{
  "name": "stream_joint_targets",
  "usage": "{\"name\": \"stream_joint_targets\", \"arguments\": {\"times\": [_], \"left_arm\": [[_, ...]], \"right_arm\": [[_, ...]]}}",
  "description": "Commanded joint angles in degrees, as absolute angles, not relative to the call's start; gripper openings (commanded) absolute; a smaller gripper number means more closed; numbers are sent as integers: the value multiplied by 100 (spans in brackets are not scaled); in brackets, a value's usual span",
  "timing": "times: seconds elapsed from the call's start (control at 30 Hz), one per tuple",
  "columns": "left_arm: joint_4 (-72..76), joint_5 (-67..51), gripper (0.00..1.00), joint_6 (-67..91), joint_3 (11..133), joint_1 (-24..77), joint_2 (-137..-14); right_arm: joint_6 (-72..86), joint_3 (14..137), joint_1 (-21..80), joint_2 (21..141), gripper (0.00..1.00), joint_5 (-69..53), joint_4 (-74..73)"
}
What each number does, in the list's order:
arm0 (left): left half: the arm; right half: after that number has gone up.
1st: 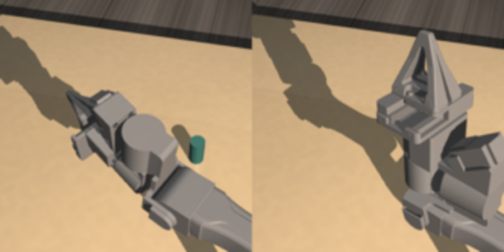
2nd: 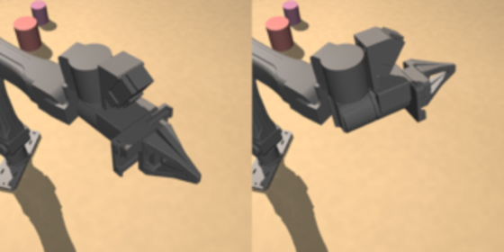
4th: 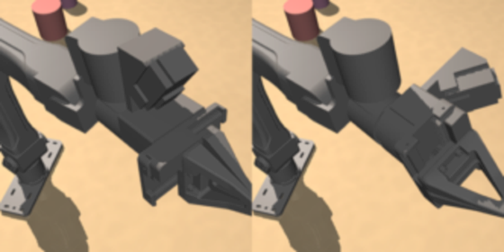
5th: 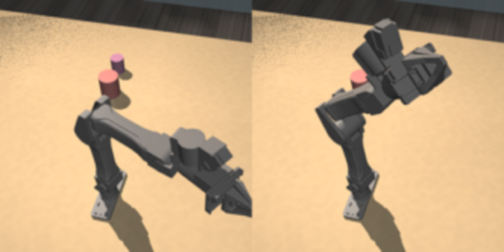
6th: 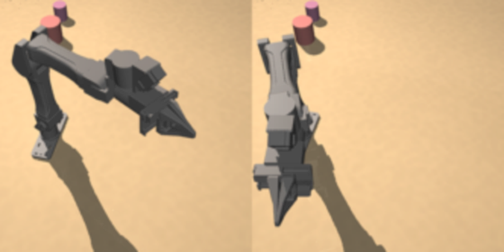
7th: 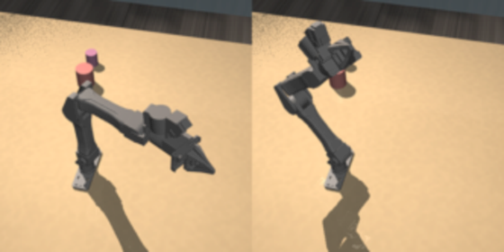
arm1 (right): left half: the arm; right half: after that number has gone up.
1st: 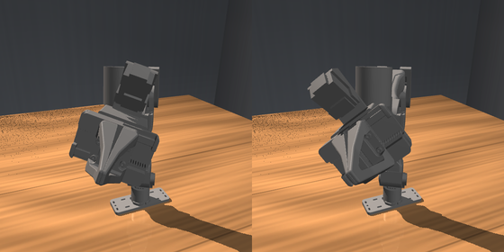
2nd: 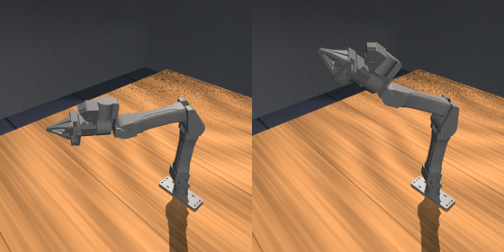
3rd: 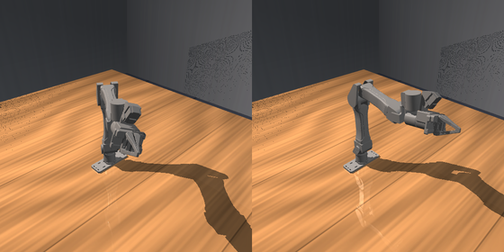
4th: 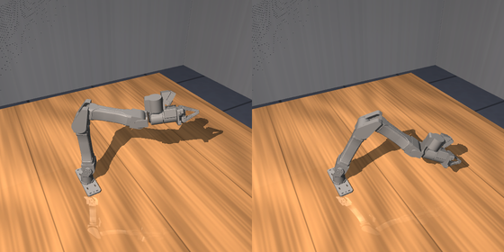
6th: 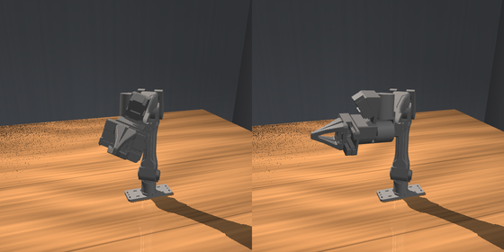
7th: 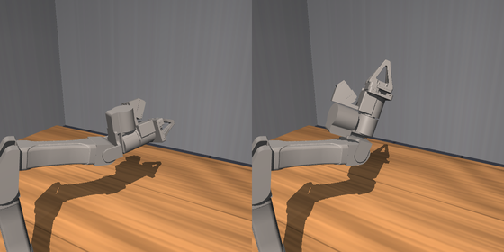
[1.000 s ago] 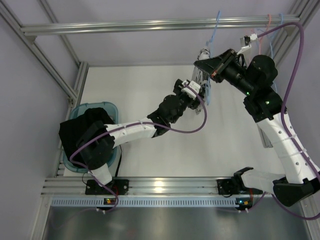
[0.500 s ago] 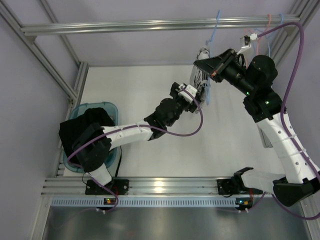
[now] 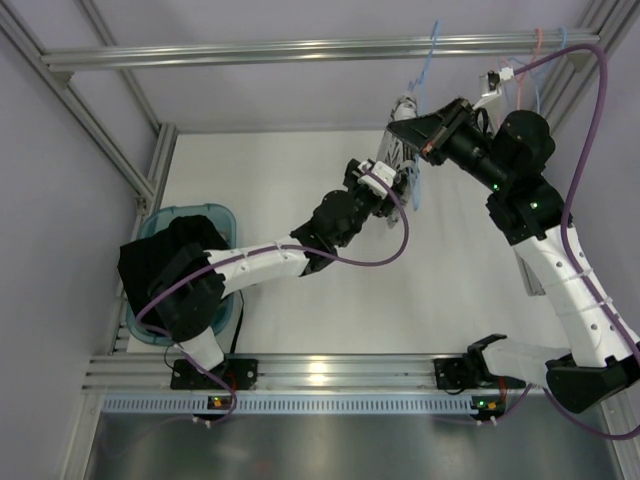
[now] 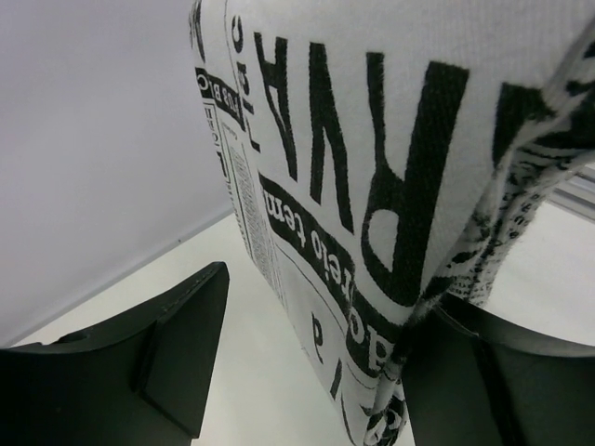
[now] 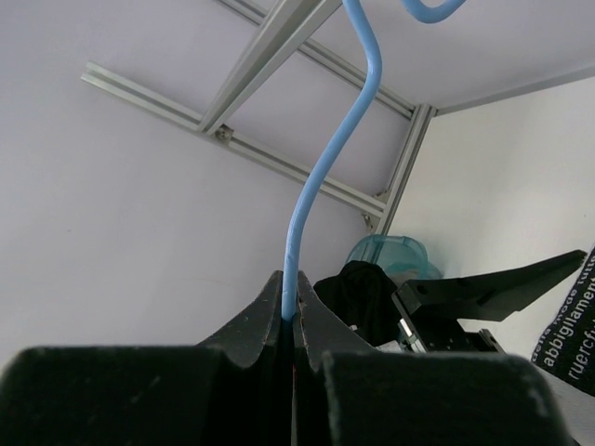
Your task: Remove the trousers from the hanger
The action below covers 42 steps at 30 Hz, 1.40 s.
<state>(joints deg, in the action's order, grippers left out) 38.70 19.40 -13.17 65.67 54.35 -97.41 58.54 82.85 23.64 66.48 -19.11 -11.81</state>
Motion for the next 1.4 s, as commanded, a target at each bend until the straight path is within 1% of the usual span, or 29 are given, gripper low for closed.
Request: {"name": "stream_joint_targets", "arguments": {"times": [0.0,0.27,0.4,0.47,0.6,0.7,0.73,0.8,0.83,0.97,1.07,1.23,1.37], "left_arm": [[4236,2074,73,-1301,6724,5344,-9773],[4236,2153,71,-1415,6952,5300,-9931],[4245,2057,77,-1476,7145,5291,-10019],[4236,2065,77,-1476,7233,5282,-10072],[4236,2065,69,-1529,7365,5282,-10107],[4236,2074,58,-1538,7357,5265,-10055],[4228,2074,46,-1547,7339,5265,-9976],[4236,2057,33,-1547,7278,5256,-9888],[4210,2039,20,-1538,7260,5256,-9757],[3842,2039,0,-1345,7268,5256,-9353],[3290,1934,0,-968,7365,5256,-8957],[2489,1433,0,-117,7593,5256,-8193],[1724,1547,0,430,8024,5256,-7902]], "right_arm": [[5590,8385,2479,6275,0,-1986,105],[5695,8315,2479,6240,0,-2021,88],[5783,8262,2487,6232,0,-2039,53],[5783,8262,2479,6231,0,-2048,44],[5766,8279,2479,6223,0,-2048,26],[5739,8297,2479,6214,0,-2030,18],[5722,8297,2470,6205,0,-2022,18],[5678,8271,2478,6179,0,-2013,18],[5652,8271,2470,6170,0,-2013,18],[5564,8209,2435,6152,0,-2065,52],[5414,8078,2426,6117,0,-2206,105],[5089,7708,2426,5977,0,-2381,114],[4704,7498,2434,5880,0,-2469,105]]}}
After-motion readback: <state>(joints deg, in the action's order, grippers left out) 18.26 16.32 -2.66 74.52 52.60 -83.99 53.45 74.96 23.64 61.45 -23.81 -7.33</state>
